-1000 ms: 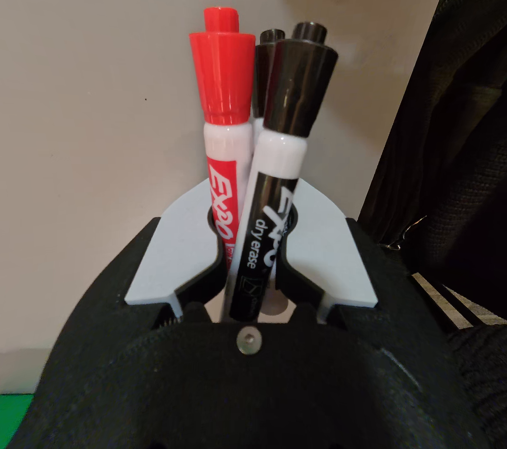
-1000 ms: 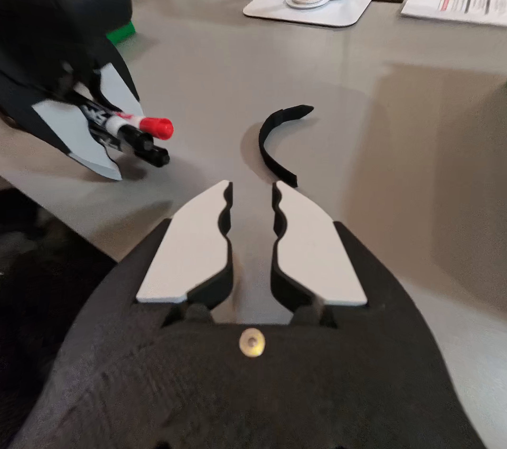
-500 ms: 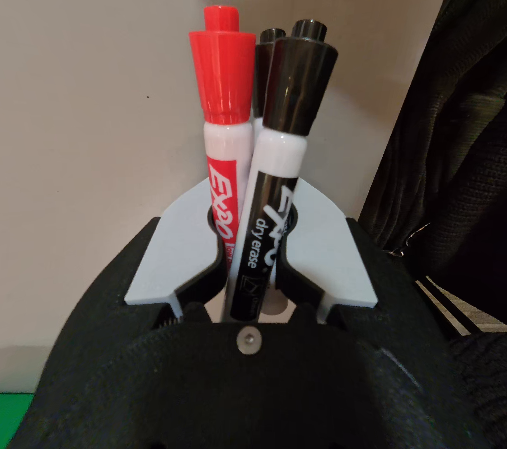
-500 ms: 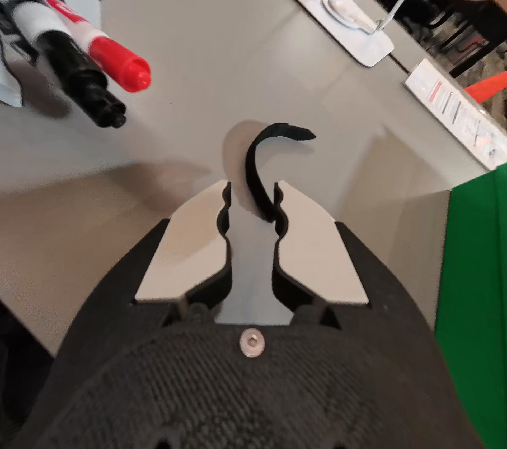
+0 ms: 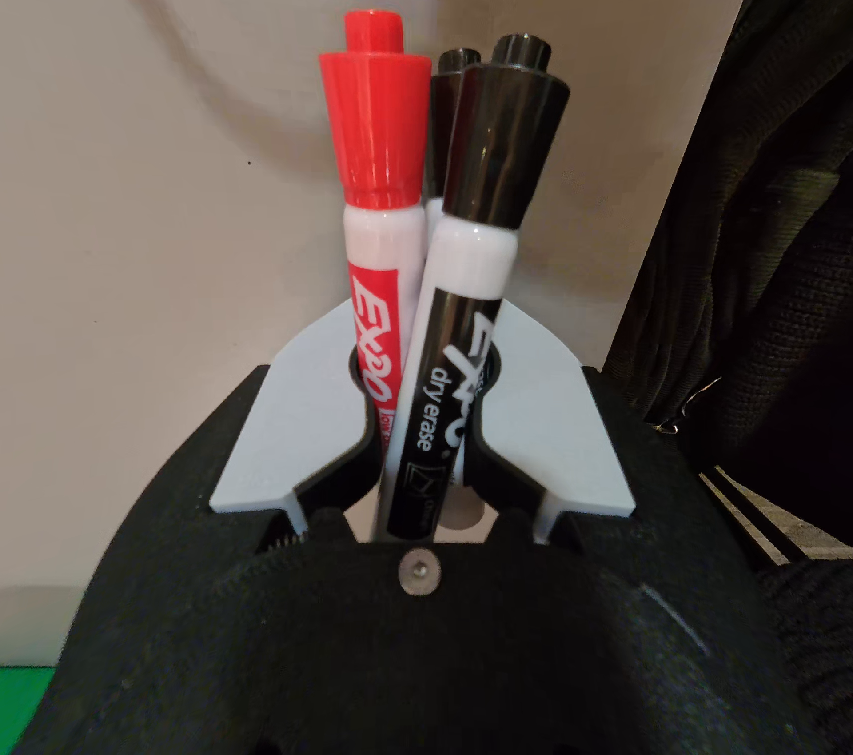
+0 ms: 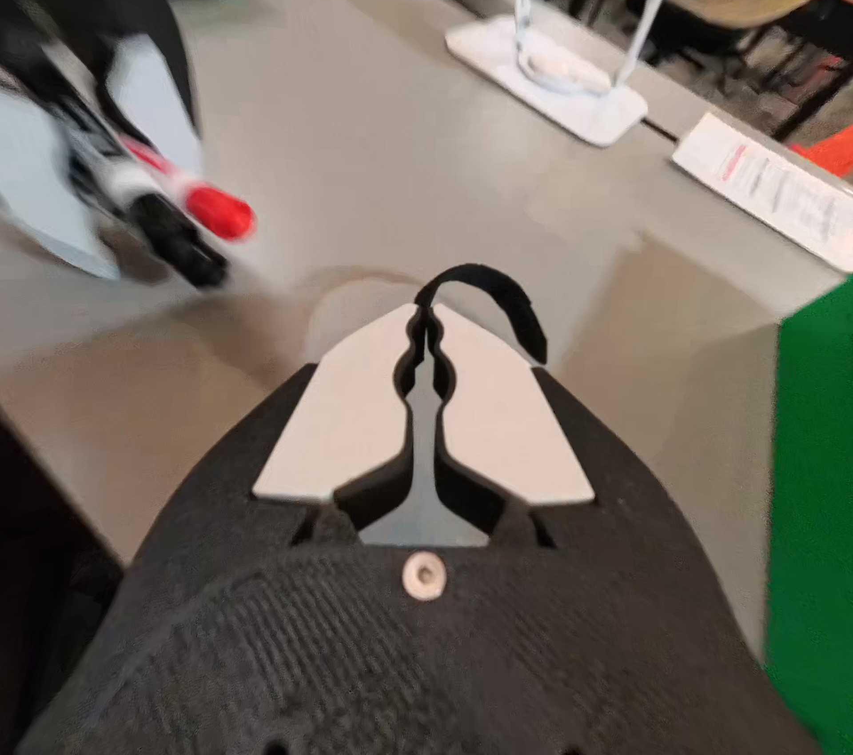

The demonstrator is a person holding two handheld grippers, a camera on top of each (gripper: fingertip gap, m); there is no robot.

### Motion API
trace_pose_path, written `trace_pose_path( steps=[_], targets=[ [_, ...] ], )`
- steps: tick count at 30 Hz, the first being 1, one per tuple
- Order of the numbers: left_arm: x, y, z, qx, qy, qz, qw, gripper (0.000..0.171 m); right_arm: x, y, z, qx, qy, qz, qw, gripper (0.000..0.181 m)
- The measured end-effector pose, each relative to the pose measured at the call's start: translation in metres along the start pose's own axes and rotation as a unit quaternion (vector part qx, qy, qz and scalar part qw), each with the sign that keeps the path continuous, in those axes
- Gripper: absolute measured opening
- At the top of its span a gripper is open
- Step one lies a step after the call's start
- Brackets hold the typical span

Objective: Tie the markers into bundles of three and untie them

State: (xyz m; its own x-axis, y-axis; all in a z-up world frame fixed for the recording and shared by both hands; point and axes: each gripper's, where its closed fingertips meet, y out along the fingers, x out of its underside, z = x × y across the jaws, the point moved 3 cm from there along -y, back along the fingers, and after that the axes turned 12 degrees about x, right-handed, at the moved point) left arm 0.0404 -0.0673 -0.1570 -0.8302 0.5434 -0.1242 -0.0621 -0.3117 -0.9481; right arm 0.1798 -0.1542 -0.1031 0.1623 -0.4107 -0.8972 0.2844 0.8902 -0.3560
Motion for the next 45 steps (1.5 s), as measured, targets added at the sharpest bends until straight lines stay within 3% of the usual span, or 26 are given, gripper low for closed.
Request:
trace_pose_path(
  steps=[3,6,8,12,17,21,33,39,45],
  targets=[
    [0.0,0.0,0.0,0.001,-0.002,0.001,1.0,0.046,-0.035,-0.031,-0.013,-0.068,0.158,0.087,0.981,0.002],
    [0.0,0.0,0.0,0.005,-0.007,0.007,1.0,0.046,-0.058,-0.049,-0.028,-0.132,0.317,0.137,0.929,0.001],
    [0.0,0.0,0.0,0.007,-0.008,0.011,1.0,0.046,-0.06,-0.047,-0.044,-0.166,0.37,0.124,0.906,0.001],
    [0.0,0.0,0.0,0.012,-0.008,0.019,1.0,0.046,-0.056,-0.036,-0.076,-0.205,0.409,0.1,0.883,0.001],
    [0.0,-0.001,0.0,0.019,-0.01,0.03,0.999,0.046,-0.045,-0.022,-0.101,-0.211,0.389,0.077,0.893,0.001],
    [0.001,-0.001,0.0,0.022,-0.01,0.033,0.999,0.046,-0.043,-0.025,-0.106,-0.229,0.409,0.058,0.881,0.001],
    [0.0,-0.001,0.0,0.021,-0.011,0.032,0.999,0.046,-0.024,-0.017,-0.111,-0.198,0.354,-0.015,0.914,0.008],
    [0.0,-0.001,0.0,0.02,-0.011,0.03,0.999,0.046,-0.026,-0.02,-0.105,-0.191,0.336,-0.011,0.922,0.014],
    [0.0,-0.001,0.0,0.019,-0.009,0.029,0.999,0.046,-0.041,-0.029,-0.086,-0.153,0.23,0.044,0.96,0.026]
  ],
)
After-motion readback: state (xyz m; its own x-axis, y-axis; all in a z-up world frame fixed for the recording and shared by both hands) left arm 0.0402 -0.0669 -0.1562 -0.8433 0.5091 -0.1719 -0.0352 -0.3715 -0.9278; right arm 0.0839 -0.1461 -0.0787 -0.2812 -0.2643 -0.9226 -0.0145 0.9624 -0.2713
